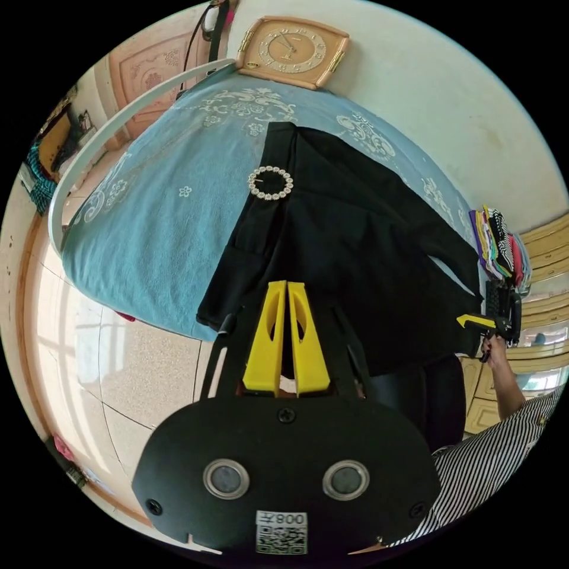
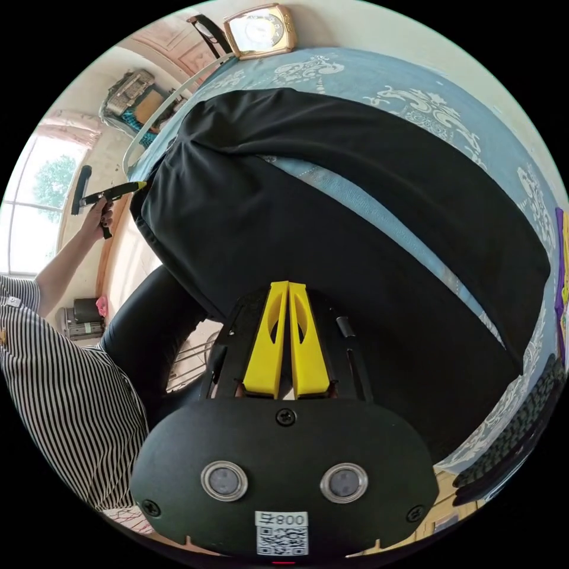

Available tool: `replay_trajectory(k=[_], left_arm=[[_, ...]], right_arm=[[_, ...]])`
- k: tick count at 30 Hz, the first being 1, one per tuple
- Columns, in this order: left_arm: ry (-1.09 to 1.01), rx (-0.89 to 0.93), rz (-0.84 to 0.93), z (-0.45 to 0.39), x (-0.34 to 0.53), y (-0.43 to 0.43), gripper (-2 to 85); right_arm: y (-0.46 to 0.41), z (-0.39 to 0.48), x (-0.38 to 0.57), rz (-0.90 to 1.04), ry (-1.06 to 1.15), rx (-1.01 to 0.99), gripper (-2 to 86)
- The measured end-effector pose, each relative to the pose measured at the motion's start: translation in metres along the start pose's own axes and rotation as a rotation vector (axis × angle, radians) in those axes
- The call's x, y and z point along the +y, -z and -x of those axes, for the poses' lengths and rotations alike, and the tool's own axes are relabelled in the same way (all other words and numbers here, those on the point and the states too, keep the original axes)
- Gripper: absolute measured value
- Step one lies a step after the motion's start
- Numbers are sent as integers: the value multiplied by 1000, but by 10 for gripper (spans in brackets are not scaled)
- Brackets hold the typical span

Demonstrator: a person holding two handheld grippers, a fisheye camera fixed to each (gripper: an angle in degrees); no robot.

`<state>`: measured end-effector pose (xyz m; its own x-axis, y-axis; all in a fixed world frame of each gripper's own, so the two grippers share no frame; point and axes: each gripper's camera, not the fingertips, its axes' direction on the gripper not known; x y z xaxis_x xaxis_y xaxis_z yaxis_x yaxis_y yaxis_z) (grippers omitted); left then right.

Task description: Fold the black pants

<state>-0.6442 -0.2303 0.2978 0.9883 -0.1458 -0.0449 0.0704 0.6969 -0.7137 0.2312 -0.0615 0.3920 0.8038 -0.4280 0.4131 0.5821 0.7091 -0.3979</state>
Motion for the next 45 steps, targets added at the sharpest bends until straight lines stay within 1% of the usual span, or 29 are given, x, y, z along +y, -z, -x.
replay_trajectory(k=[1,3,5,9,11,14,16,17,18,20,21,23,25,26,27,28,29,30,31,32,34,37,39,40,41,43,44,45], left_arm=[[-23,36,-46,2,-5,6,40],[-49,73,-78,5,-18,9,57],[-72,71,-66,8,-34,8,68],[-116,-14,-53,16,-66,2,75],[-125,-10,-61,20,-79,-2,75],[-134,19,-5,23,-97,-20,72],[-162,-52,127,22,-103,-49,58],[-169,-102,111,21,-101,-51,51],[-200,-152,53,18,-98,-48,40],[-211,-149,68,17,-98,-46,28],[-215,-140,63,17,-95,-41,21],[-214,-80,13,17,-85,-29,16],[-264,94,-50,11,-62,-16,17],[-284,131,-54,7,-56,-16,18],[-320,181,-39,-3,-46,-20,18],[-356,196,15,-13,-37,-31,18],[-374,188,53,-19,-34,-37,16],[-384,164,134,-26,-28,-53,14],[-364,166,191,-29,-21,-66,10],[-344,184,141,-28,-17,-65,8],[-293,231,121,-22,-10,-65,5],[-281,242,115,-14,-9,-58,3],[-244,243,53,-5,-7,-43,2],[-197,223,-9,5,-4,-30,2],[-174,206,-34,10,-1,-24,2],[-79,84,-82,31,8,-9,2],[-57,45,-81,36,11,-8,3],[-25,-24,-43,45,13,-11,3]], right_arm=[[3,3,-6,-7,2,8,3],[6,4,-20,-20,1,4,2],[10,10,-46,-35,26,-24,2],[14,35,-88,-70,119,-27,2],[10,56,-118,-78,190,-42,3],[2,85,-155,-97,265,-78,2],[-4,104,-176,-112,300,-81,2],[-12,116,-191,-109,315,-72,2],[-17,121,-198,-100,322,-61,2],[-45,137,-221,-10,330,39,1],[-49,138,-224,6,328,49,1],[-37,137,-230,-35,274,14,1],[-25,142,-226,-98,278,-4,1],[-20,149,-226,-127,294,-7,1],[-19,153,-227,-132,305,-8,1],[-21,160,-232,-128,327,-11,1],[-29,166,-240,-98,340,0,1],[-34,167,-245,-73,345,11,0],[-45,167,-253,-37,347,52,0],[-44,164,-258,-58,341,25,0],[-39,158,-267,-52,288,15,0],[-34,163,-272,-49,289,25,0],[-27,173,-268,-61,305,25,1],[-20,181,-262,-78,324,19,1],[-12,188,-254,-99,330,10,1],[0,198,-240,-150,330,-50,1],[2,206,-229,-167,340,-78,1],[1,211,-225,-163,350,-79,1]])
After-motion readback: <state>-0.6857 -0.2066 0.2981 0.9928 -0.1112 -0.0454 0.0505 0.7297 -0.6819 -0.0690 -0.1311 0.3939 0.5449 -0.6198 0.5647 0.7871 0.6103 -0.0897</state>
